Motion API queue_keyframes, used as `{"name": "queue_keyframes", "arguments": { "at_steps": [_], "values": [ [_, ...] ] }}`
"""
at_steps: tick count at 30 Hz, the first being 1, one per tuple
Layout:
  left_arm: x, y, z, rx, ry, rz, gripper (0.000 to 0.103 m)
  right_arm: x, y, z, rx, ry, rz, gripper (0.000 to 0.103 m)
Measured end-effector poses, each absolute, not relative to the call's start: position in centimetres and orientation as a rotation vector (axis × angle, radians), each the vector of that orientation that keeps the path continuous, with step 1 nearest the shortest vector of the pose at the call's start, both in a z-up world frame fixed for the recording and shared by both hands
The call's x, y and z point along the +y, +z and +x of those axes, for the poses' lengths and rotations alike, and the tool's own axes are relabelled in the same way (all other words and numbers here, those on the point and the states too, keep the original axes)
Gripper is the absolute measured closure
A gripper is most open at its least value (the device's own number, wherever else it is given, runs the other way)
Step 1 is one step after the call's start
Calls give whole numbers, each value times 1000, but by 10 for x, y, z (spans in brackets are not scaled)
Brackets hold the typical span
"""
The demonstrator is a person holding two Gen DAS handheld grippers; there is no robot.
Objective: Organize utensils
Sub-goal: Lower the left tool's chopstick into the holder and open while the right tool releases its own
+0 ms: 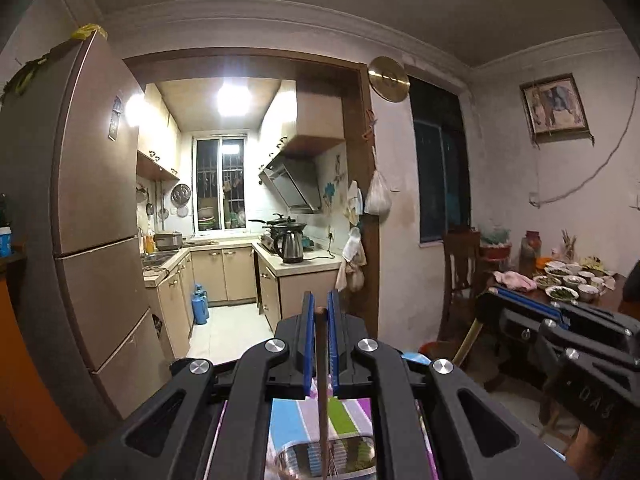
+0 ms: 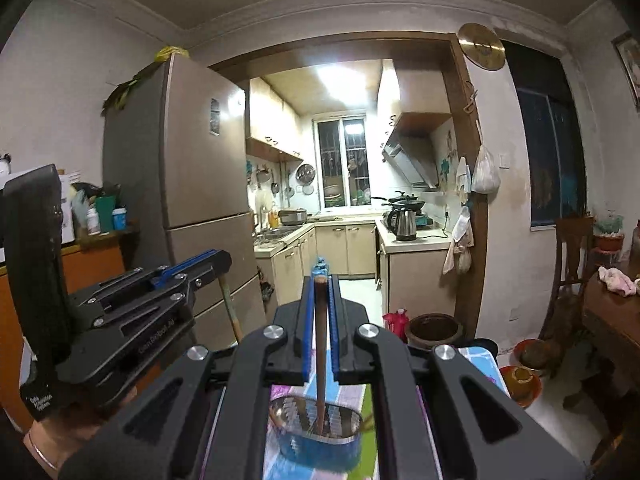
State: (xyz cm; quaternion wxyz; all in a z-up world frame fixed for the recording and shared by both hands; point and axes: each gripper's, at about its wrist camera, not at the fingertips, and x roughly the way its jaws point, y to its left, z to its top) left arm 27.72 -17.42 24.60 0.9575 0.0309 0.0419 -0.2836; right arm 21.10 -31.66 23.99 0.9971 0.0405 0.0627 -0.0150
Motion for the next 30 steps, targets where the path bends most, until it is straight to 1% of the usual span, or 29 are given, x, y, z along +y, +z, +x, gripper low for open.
{"name": "queue_keyframes", "arguments": {
  "at_steps": [4,12,16,19,21,26,30],
  "values": [
    [-184,233,303,77,-576,38,95,-325,222,246,164,-41,108,98],
    [-202,173,340,133,-561,85,95,-324,159,292,284,-46,119,98],
    [-203,146,347,179,-547,103,95,-320,138,302,339,-32,124,97],
    [-200,134,349,201,-518,100,95,-316,130,303,364,-45,116,89],
    [-197,133,350,210,-514,103,95,-314,131,301,362,-46,119,75],
    [-182,144,341,194,-494,87,95,-314,148,283,315,-51,104,75],
    [-158,162,313,147,-477,39,95,-322,162,249,274,-49,101,75]
  ]
}}
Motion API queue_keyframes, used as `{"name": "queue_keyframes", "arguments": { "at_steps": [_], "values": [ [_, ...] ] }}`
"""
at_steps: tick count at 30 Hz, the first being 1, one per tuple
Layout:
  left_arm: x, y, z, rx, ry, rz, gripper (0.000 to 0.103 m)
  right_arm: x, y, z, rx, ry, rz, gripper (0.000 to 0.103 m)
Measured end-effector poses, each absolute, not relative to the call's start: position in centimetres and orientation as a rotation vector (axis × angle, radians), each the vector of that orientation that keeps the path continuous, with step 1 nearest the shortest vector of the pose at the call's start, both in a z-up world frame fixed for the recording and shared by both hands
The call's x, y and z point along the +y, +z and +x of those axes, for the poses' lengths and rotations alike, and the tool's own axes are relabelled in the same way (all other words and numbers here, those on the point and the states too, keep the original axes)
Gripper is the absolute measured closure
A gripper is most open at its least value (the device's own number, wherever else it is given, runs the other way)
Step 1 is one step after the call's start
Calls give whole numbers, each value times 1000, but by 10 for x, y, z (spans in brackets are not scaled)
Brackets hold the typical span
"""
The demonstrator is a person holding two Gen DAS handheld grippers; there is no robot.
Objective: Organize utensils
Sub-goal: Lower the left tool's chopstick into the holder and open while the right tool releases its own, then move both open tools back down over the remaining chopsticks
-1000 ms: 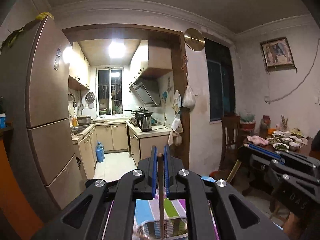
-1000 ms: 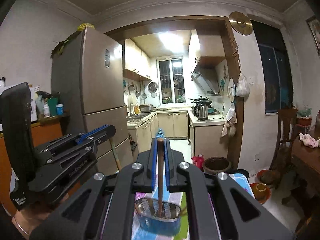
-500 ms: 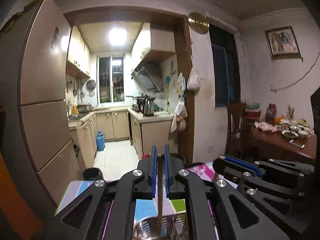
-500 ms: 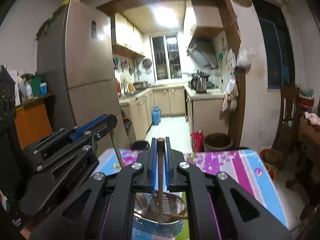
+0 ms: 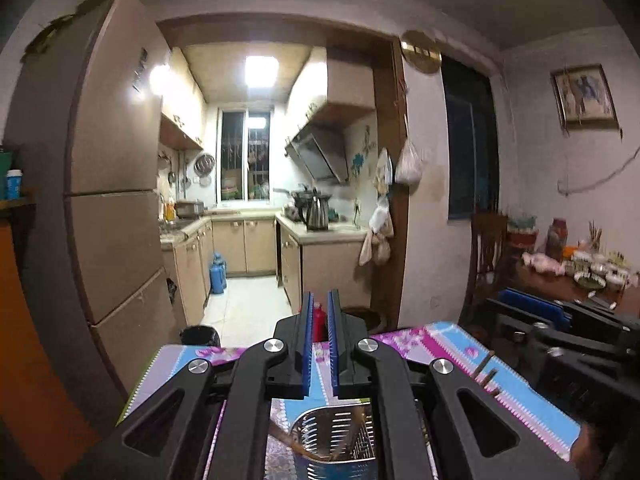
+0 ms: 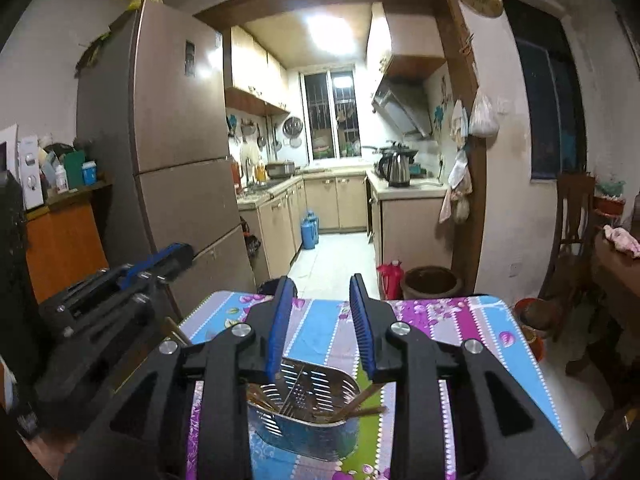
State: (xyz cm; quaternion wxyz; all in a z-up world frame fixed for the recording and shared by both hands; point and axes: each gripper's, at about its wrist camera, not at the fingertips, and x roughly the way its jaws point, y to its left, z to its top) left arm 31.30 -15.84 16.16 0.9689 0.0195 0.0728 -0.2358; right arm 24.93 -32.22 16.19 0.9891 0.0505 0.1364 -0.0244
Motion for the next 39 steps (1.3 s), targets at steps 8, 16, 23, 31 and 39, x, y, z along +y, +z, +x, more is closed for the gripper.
{"name": "queue_keyframes", "arguments": {
  "at_steps": [8,16,23,31,39],
  "values": [
    [-107,168,229,99,-464,66,94,-344,153,151,286,-49,38,75],
    [-66,118,134,206,-513,171,86,-369,104,32,392,-118,18,75],
    [-58,57,53,313,-540,288,86,-373,58,-48,461,-206,37,75],
    [-58,-11,-12,467,-589,264,86,-325,-10,-95,541,-154,42,75],
    [-88,-70,-58,516,-582,337,87,-259,-68,-90,559,-100,-73,75]
  ]
}}
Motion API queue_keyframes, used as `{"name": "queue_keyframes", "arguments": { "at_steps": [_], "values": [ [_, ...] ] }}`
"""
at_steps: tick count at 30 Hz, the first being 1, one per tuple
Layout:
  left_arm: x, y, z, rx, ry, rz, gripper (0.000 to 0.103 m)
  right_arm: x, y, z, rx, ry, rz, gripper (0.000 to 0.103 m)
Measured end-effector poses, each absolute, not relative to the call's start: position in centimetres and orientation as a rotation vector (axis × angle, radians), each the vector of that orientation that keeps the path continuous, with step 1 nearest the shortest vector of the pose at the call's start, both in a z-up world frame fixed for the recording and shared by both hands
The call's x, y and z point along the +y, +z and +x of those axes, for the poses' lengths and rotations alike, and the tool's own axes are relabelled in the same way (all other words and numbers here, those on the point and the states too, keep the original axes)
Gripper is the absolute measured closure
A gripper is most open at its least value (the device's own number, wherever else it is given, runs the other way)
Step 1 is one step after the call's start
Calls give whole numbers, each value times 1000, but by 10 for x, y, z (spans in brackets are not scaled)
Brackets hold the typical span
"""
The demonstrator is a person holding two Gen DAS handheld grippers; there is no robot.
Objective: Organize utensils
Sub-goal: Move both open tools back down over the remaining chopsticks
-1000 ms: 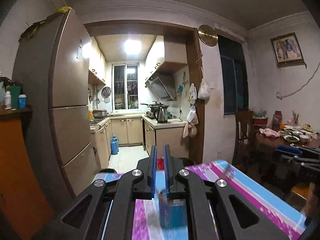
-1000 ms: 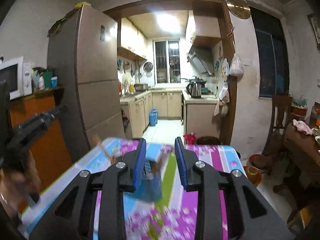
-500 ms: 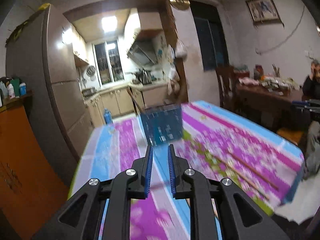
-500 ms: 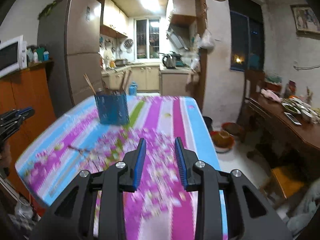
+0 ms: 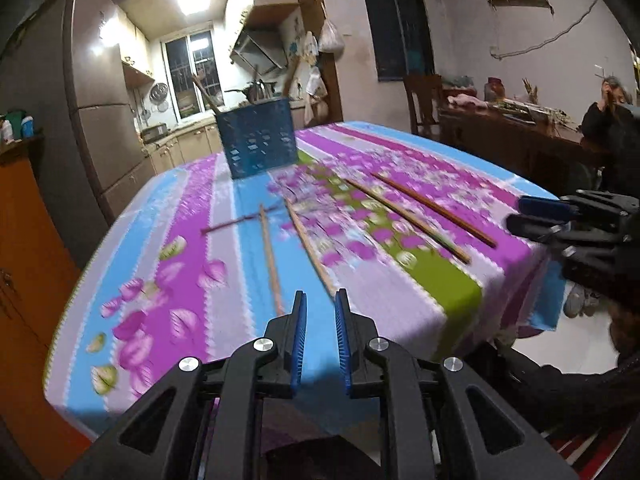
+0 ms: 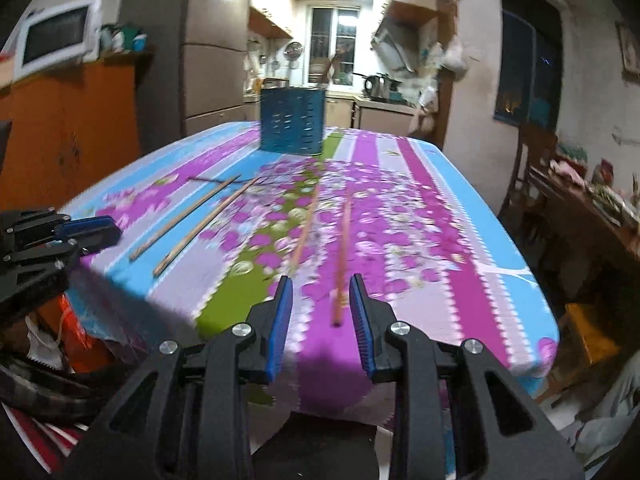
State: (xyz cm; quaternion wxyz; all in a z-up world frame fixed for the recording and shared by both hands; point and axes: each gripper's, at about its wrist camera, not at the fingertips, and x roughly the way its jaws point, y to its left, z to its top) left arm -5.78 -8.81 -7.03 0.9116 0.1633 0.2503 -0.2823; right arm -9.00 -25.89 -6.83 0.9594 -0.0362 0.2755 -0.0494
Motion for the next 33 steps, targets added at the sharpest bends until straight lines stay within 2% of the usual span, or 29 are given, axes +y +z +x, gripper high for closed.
{"name": "queue_keyframes", "arguments": {
  "at_steps": [13,23,26,30,33],
  "values": [
    [-114,-104,-45,543,-492,363,86,-252,-88,-77,575,-105,-73,75],
    [-117,-110,-47,491,-449,371,82,-247,-97,-68,591,-126,-86,75],
    [-118,-110,-47,484,-444,372,82,-247,-99,-64,596,-123,-82,84],
    [-118,-110,-46,480,-444,368,82,-244,-100,-61,589,-131,-95,89],
    [-117,-111,-46,476,-444,363,82,-244,-100,-61,585,-138,-100,89]
  ]
}}
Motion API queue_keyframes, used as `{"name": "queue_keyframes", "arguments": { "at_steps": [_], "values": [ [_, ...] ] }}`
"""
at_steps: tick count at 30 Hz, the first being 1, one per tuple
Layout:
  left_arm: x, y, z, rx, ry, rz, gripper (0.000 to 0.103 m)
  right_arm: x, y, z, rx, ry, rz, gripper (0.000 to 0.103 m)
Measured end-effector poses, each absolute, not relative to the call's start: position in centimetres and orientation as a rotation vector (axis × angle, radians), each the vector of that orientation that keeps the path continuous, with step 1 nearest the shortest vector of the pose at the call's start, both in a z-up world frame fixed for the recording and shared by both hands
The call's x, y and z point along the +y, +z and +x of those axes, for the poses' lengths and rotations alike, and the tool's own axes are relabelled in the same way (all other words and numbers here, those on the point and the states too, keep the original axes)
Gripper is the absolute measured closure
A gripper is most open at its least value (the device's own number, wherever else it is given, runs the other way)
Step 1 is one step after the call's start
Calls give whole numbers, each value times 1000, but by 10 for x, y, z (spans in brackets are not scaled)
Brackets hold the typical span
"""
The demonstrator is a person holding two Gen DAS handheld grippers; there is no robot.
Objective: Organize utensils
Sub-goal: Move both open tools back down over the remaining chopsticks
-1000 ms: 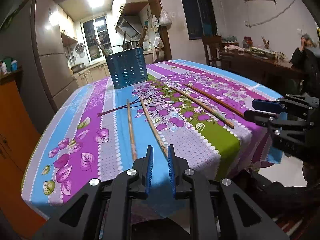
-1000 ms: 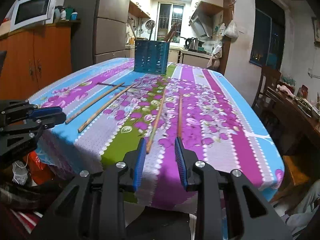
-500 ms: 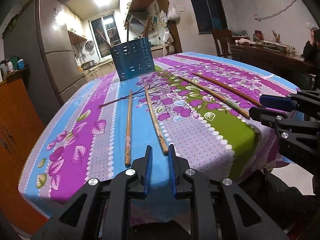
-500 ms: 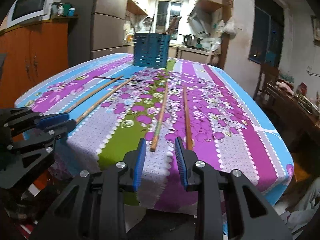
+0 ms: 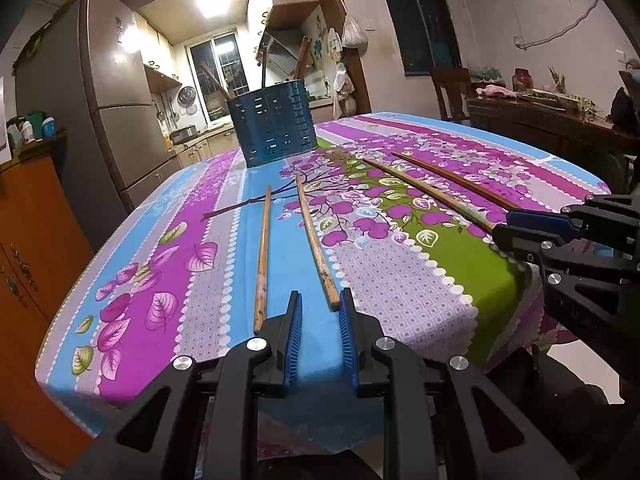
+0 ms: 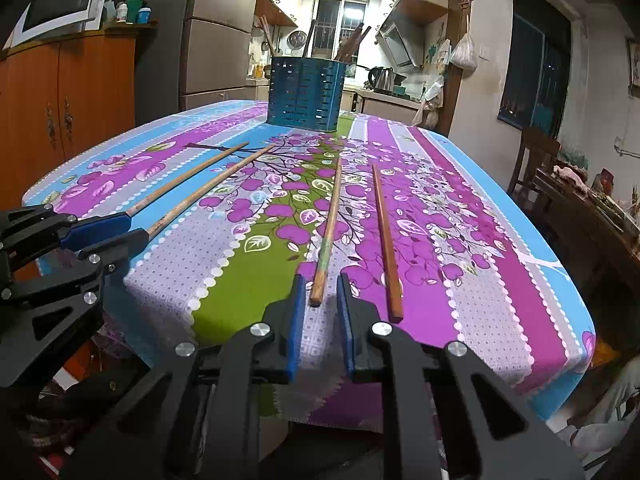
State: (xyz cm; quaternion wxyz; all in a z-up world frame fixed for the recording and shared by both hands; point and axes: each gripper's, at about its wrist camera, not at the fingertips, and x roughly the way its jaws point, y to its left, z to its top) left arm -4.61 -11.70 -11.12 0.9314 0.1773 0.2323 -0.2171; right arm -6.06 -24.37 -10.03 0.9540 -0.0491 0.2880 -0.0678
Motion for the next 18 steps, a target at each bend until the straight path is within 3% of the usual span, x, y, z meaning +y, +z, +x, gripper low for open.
{"name": "queue_keyframes", "arguments": {
  "at_steps": [18],
  "values": [
    [-122,-112,-39,462,-447,357,82,-240,-102,-61,569,-157,-114,89]
  ]
}}
